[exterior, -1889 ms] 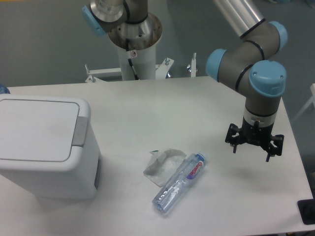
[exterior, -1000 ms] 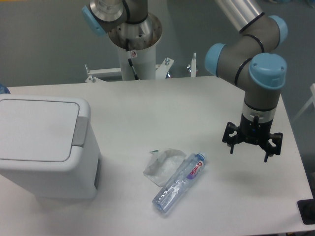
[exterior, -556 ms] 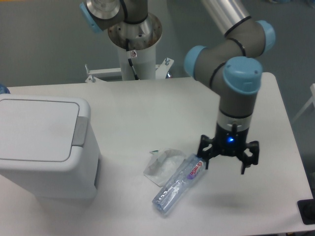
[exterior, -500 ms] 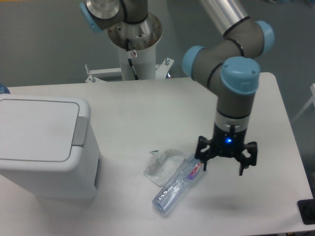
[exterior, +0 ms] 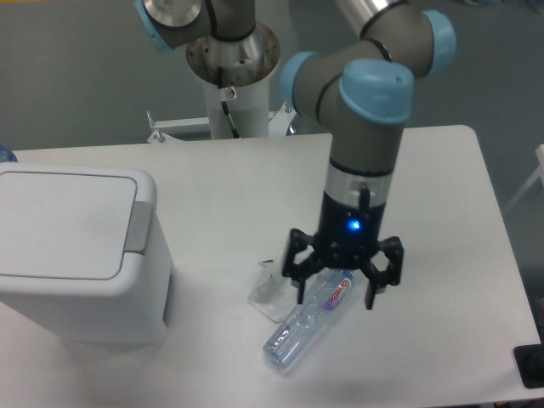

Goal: Open the trash can
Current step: 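Move the open gripper across the table toward the trash can lid, then hook the gripper finger under the lid edge and lift it open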

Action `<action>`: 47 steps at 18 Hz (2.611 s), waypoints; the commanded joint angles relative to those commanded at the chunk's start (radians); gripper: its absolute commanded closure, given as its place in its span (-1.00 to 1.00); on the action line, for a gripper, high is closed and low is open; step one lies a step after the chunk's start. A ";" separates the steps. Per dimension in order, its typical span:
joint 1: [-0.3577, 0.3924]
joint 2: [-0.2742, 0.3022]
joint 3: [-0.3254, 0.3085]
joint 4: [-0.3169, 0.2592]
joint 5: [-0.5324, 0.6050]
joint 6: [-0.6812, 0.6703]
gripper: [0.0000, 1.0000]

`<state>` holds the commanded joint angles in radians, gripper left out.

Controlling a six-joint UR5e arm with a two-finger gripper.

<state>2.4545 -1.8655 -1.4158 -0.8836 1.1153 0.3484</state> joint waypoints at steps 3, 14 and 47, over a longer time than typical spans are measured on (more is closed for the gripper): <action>-0.029 0.046 -0.028 0.000 0.000 -0.008 -1.00; -0.097 0.178 -0.216 0.002 0.006 -0.011 -1.00; -0.172 0.169 -0.239 0.003 0.015 -0.046 -1.00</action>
<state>2.2826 -1.6966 -1.6552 -0.8805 1.1305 0.3022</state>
